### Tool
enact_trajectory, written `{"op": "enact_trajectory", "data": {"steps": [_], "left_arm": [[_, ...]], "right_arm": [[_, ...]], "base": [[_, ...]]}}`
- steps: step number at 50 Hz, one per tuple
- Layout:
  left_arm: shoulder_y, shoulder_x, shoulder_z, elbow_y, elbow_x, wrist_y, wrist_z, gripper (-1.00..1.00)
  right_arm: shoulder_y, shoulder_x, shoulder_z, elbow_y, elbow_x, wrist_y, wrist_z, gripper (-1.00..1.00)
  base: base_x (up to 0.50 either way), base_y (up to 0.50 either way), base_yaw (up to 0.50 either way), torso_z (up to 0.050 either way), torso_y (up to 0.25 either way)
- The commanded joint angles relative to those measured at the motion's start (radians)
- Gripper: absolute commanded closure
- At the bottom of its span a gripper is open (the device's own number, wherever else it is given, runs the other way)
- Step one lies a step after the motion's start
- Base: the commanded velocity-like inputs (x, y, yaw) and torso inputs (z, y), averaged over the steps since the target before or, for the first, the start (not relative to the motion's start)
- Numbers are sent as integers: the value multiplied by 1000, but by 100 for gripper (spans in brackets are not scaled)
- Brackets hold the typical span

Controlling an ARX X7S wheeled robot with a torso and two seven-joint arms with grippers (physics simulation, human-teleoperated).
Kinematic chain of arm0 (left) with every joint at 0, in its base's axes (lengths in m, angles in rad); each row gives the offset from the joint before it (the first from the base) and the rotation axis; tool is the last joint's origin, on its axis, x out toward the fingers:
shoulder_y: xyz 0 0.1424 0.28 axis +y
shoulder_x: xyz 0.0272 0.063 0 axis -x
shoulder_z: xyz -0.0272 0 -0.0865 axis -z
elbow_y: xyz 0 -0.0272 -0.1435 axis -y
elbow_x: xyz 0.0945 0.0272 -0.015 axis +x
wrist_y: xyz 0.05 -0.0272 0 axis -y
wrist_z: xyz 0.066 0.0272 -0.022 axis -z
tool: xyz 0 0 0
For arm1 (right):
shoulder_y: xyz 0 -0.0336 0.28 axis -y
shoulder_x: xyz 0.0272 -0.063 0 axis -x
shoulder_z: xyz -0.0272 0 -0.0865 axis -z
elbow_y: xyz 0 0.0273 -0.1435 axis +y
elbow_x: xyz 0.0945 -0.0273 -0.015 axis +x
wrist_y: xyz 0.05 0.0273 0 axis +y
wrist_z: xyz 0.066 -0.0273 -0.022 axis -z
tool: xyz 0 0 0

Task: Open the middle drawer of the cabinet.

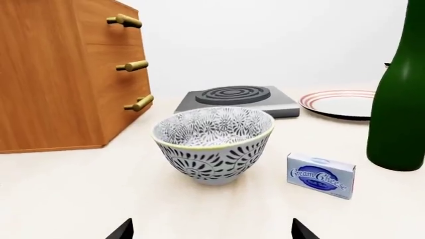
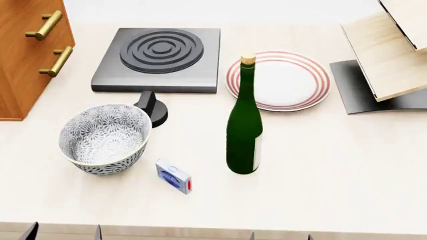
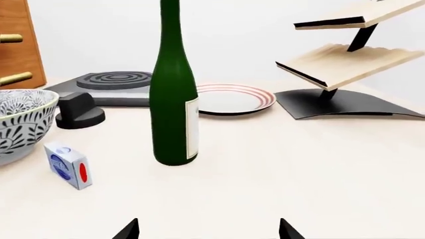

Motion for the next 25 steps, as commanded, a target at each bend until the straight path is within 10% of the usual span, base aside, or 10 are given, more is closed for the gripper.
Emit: {"op": "enact_trajectory", "data": {"steps": [1, 25], "left_arm": [[19, -21, 15, 68, -22, -27, -10, -100], [0, -73, 4, 464, -88, -269, -35, -100]], "right_arm": [[-12, 15, -14, -65, -4, 37, 43, -100], [28, 70, -13, -493, -7, 316, 114, -100]], "base": [[0, 0, 0, 0, 0], [0, 0, 0, 0, 0]]}}
